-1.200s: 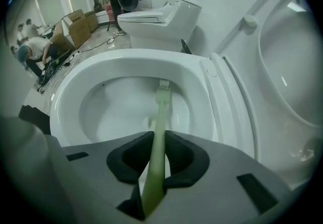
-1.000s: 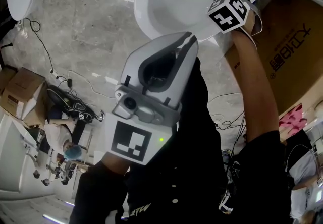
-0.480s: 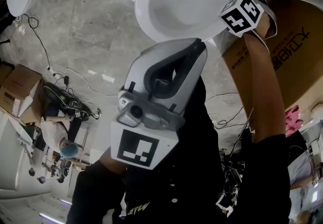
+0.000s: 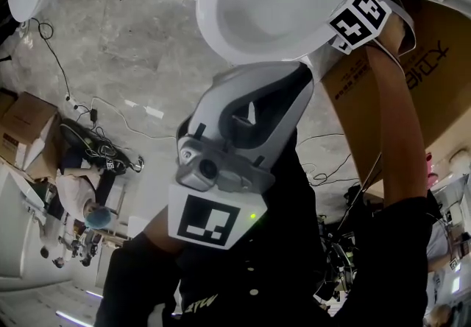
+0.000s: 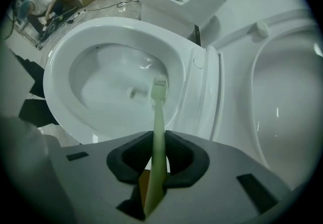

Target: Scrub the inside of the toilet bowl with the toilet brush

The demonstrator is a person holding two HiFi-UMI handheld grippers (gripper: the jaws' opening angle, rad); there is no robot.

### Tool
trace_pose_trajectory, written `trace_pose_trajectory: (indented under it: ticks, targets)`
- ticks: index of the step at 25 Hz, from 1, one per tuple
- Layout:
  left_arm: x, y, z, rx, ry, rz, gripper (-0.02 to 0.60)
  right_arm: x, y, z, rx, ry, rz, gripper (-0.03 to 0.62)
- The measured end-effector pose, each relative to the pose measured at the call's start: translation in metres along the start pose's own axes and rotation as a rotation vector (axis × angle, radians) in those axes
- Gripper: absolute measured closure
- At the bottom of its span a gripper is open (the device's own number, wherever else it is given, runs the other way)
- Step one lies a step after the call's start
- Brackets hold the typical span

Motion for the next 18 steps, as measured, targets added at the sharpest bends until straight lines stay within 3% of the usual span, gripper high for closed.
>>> trace_pose_trajectory:
  ticks: [10,18]
  targets:
    - [0.008,0.002,0.001,-0.001,0.005,0.021,0.546,0.008,-0.009,0.004,0.139,0.339,0.053,0.508]
    - [0.012,0.005,-0.001,0.01,0.008,0.039,0.546,0.021,-0.009,0.0,0.214,0.526,0.137,0.508]
Point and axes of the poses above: the fingertips, and each gripper's own axes: y backward along the fingers, x to its left, z out of its top, the point moved 10 cm from there along y, backward along the fingers, and after that the axes turned 4 degrees about x, right-handed, at the moved point
